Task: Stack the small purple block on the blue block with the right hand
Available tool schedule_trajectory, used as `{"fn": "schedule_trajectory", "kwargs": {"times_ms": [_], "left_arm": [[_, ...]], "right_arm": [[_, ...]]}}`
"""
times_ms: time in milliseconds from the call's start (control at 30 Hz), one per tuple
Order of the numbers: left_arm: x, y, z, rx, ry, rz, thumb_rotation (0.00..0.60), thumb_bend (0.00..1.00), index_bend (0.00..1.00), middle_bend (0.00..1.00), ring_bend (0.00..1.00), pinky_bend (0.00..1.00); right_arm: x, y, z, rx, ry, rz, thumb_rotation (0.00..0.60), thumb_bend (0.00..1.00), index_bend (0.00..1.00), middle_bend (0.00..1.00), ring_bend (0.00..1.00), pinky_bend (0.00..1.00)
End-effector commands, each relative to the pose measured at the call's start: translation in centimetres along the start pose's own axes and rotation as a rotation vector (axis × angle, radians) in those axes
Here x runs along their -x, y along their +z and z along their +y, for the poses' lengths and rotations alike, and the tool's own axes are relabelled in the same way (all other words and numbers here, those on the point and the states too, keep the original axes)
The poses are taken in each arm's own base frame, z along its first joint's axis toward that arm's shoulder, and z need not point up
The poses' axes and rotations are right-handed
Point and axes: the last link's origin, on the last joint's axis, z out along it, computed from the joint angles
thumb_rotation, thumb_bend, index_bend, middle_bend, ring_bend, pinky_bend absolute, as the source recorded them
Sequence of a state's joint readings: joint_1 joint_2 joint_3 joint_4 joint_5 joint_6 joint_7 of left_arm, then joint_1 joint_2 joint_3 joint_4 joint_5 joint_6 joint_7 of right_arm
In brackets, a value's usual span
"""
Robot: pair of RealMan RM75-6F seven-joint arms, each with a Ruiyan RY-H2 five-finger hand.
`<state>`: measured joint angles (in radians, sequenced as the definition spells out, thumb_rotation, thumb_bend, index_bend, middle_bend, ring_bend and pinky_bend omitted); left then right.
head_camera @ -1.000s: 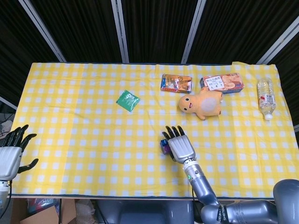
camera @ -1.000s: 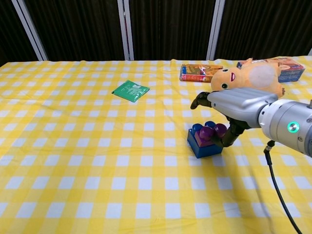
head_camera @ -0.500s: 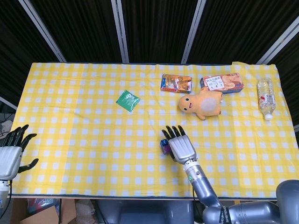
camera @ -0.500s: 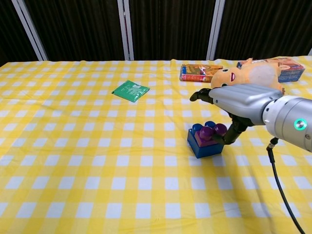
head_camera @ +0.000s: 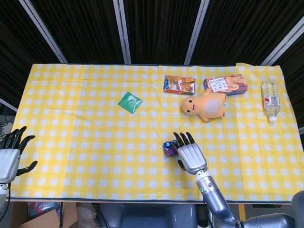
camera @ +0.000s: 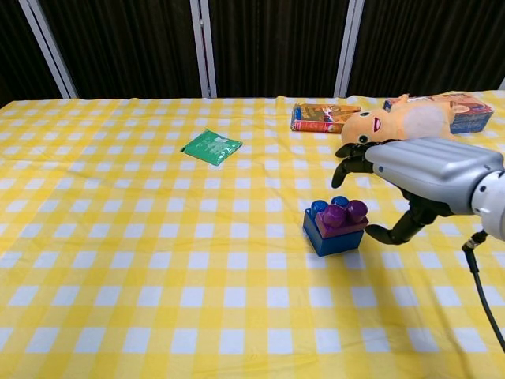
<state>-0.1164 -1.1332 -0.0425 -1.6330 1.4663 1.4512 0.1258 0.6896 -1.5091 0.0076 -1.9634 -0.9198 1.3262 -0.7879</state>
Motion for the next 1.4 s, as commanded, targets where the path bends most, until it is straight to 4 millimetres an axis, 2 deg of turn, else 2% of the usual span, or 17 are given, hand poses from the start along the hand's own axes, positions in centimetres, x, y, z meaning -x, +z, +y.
{"fn": "schedule_trajectory", "kwargs": {"times_ms": [33, 400, 1400], "left_arm": [[0.0, 0.0, 0.0, 0.0, 0.001, 0.0, 0.6, 0.24, 0.2, 0.0, 0.0, 0.1], [0.0, 0.1, 0.0, -0.008, 0.003, 0.001, 0.6, 0.24, 0.2, 0.0, 0.0, 0.1], [-0.3, 0.1, -0.3, -0.016, -0.011, 0.011, 0.6, 0.24, 0.2, 0.0, 0.0, 0.1]], "right_arm": [[0.4, -0.5, 0.6, 0.004, 0.008, -0.005, 0.6, 0.45, 0.26, 0.0, 0.0, 0.0], [1.4, -0.7, 1.6, 0.009, 0.035, -0.015, 0.6, 0.45, 0.27, 0.0, 0.0, 0.0], [2.2, -0.3, 0.6, -0.02, 0.036, -0.02, 0.6, 0.45, 0.27, 0.0, 0.0, 0.0]]}}
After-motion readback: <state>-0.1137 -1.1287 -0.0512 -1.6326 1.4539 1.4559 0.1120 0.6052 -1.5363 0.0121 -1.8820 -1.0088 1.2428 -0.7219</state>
